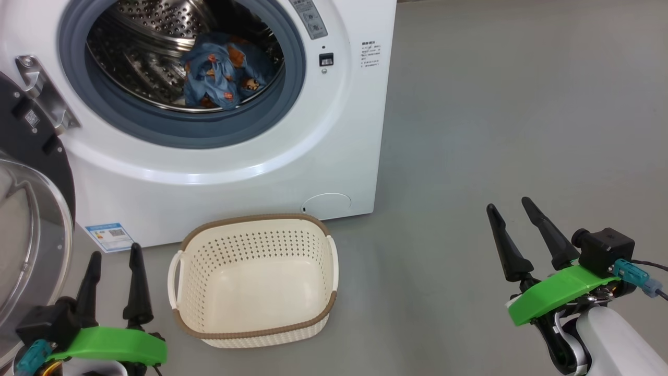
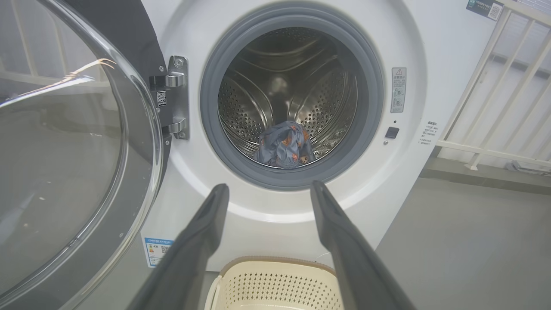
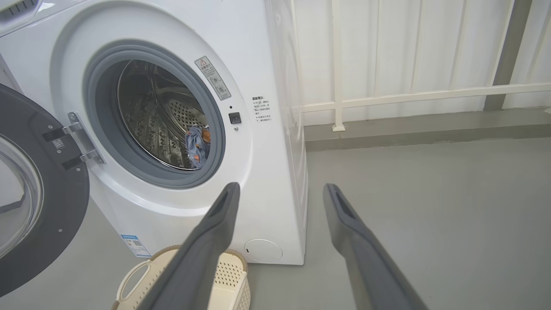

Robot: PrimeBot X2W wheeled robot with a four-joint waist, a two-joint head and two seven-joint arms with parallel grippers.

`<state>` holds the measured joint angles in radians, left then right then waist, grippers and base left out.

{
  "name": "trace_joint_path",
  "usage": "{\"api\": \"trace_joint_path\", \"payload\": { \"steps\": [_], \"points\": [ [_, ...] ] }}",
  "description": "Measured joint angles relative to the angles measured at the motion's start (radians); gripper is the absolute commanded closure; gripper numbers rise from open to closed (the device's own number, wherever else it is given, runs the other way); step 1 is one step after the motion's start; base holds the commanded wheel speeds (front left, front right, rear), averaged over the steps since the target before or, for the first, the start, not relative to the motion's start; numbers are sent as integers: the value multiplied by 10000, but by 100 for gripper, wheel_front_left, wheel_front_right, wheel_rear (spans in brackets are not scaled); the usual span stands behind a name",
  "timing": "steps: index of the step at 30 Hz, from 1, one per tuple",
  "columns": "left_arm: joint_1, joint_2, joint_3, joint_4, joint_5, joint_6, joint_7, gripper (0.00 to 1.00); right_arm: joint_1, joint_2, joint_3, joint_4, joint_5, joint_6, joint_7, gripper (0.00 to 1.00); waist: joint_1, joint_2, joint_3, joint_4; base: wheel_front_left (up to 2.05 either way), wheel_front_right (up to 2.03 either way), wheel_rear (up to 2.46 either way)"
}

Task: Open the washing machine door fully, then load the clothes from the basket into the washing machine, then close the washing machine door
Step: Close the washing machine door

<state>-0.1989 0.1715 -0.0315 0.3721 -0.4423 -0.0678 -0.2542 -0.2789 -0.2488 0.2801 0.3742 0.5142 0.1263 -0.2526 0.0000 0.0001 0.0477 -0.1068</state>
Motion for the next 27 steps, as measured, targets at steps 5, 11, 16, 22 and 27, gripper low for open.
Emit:
{"api": "trace_joint_path", "payload": {
  "steps": [5,11,16,22,27],
  "points": [
    [0,0,0,0,-2,59,0,0,0,0,-8,0,0,0,0,0,0,0,1,4,0,0,0],
    [0,4,0,0,-58,59,0,0,0,2,-8,8,0,0,0,0,-1,0,19,16,0,0,0],
    [0,6,-2,2,-59,71,-2,0,0,4,-31,13,0,0,0,0,-1,0,11,29,0,0,0],
    [0,13,-13,2,-59,71,-2,0,2,6,-38,13,0,0,0,0,-1,0,-26,84,0,0,0],
    [0,27,-38,2,-59,73,-2,0,3,10,-54,15,0,0,0,0,0,-1,-71,174,0,0,0]
  ]
}}
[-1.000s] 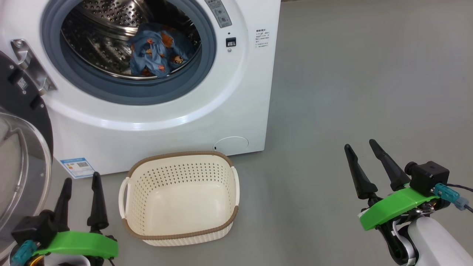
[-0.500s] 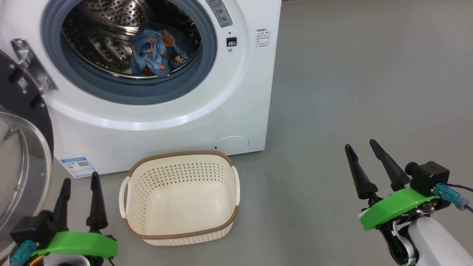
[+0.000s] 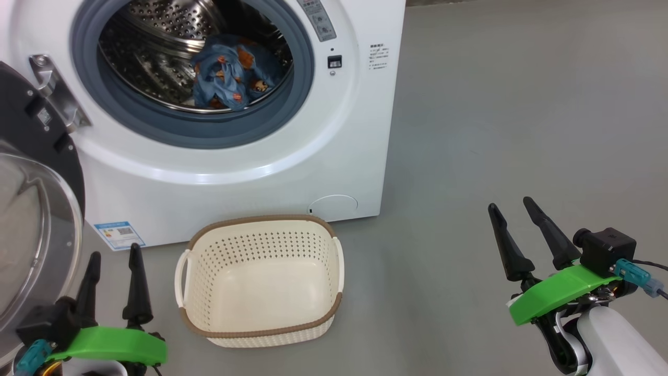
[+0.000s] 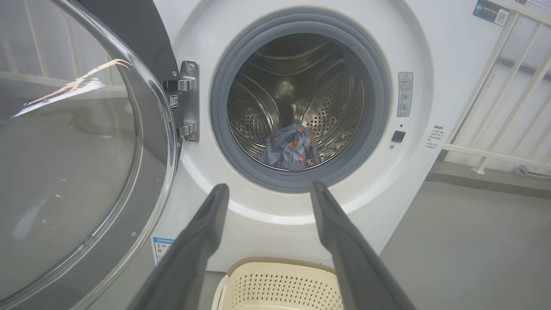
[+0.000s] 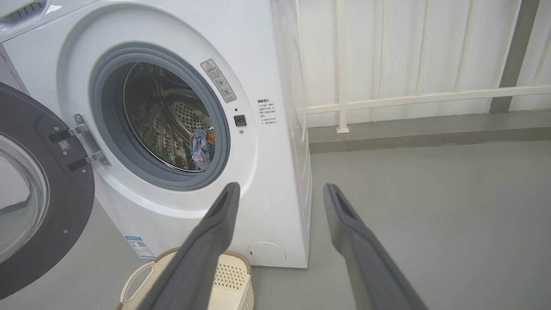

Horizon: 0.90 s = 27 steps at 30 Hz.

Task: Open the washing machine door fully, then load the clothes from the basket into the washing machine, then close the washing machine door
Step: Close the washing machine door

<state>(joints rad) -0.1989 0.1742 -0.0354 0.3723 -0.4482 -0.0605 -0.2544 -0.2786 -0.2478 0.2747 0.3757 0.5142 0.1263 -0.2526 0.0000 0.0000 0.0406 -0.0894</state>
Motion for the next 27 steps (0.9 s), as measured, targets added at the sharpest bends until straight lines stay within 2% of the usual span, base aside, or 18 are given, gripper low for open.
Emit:
{"api": "trace_joint_path", "payload": {
  "steps": [14,27],
  "points": [
    [27,50,-115,2,4,178,0,0,8,6,-13,8,0,0,0,0,0,0,-66,535,0,0,0],
    [42,134,-278,4,75,481,4,0,23,98,-6,19,142,0,0,0,0,0,-109,1455,0,0,0]
  ]
}}
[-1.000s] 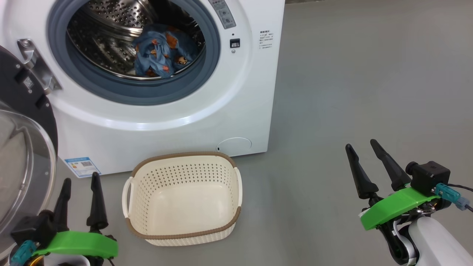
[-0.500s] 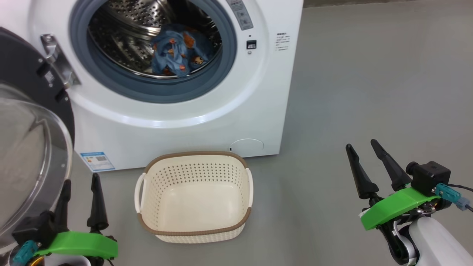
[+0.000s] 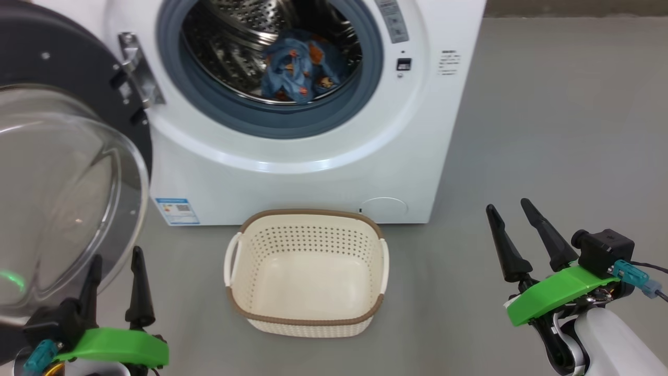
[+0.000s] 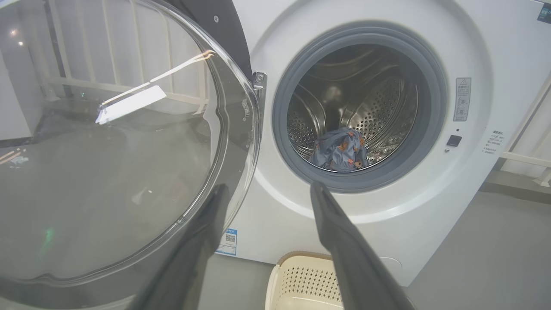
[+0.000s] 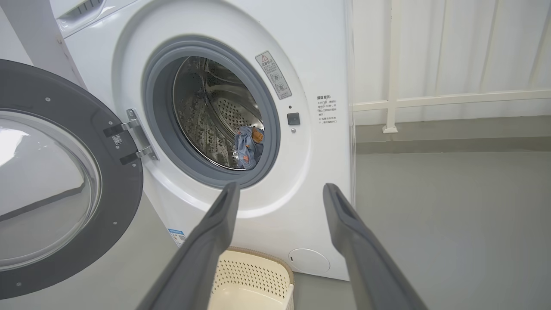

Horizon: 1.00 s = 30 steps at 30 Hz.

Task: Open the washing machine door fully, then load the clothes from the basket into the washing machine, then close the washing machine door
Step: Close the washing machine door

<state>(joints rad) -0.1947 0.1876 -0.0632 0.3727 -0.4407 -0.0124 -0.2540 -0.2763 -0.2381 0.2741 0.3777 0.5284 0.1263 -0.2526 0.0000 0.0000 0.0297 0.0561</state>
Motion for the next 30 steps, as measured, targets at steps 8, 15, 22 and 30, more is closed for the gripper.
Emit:
{"api": "trace_joint_path", "payload": {
  "steps": [8,15,22,30],
  "points": [
    [214,31,-98,-6,36,146,44,0,46,4,98,54,6,0,0,0,0,0,-85,676,0,0,0],
    [227,77,-128,-4,36,232,86,0,204,4,173,96,81,0,0,0,0,0,-171,1232,0,0,0],
    [353,81,-159,-6,36,401,86,0,208,-2,245,125,92,0,0,0,0,0,-271,1748,0,0,0],
    [365,119,-199,-75,36,489,88,0,214,-4,330,140,111,0,0,0,0,0,-393,2331,0,0,0]
  ]
}}
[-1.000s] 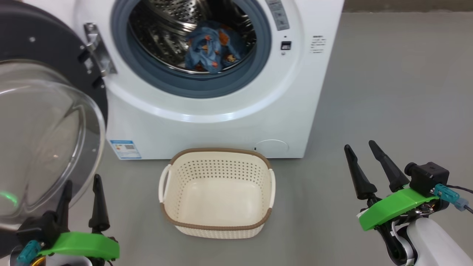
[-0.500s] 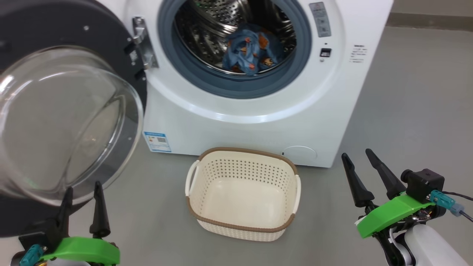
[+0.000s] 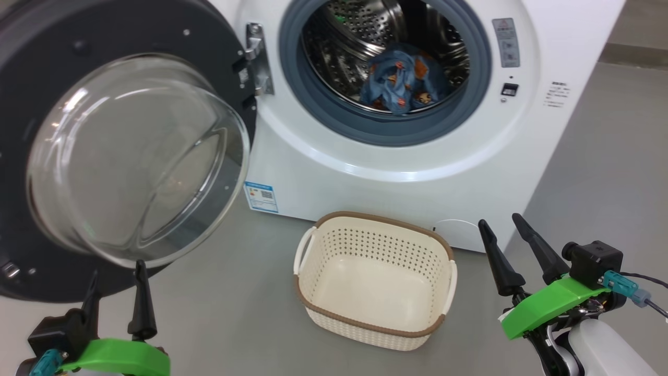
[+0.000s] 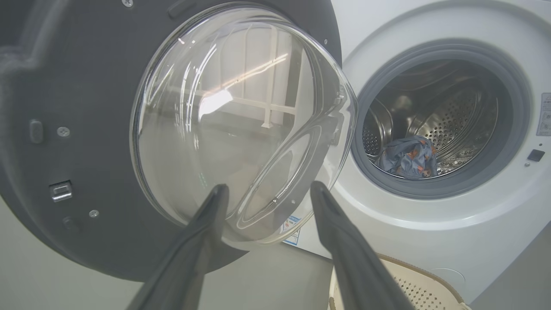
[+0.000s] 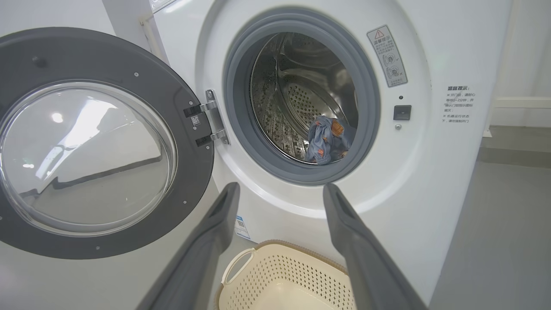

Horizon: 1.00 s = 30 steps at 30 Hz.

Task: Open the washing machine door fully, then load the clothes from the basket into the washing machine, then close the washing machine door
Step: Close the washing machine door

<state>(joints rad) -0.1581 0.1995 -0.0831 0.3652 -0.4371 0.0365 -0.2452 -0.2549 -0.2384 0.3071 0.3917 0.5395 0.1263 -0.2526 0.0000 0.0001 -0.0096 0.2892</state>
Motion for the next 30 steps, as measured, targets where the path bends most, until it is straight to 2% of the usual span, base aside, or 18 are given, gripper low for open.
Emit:
{"api": "trace_joint_path", "payload": {
  "steps": [15,30],
  "points": [
    [213,100,-35,-136,-8,144,75,0,35,56,31,17,56,0,0,0,0,0,-75,805,0,0,0],
    [213,148,-31,-215,-52,261,75,0,35,63,31,13,58,0,0,0,0,0,-68,757,0,0,0]
  ]
}}
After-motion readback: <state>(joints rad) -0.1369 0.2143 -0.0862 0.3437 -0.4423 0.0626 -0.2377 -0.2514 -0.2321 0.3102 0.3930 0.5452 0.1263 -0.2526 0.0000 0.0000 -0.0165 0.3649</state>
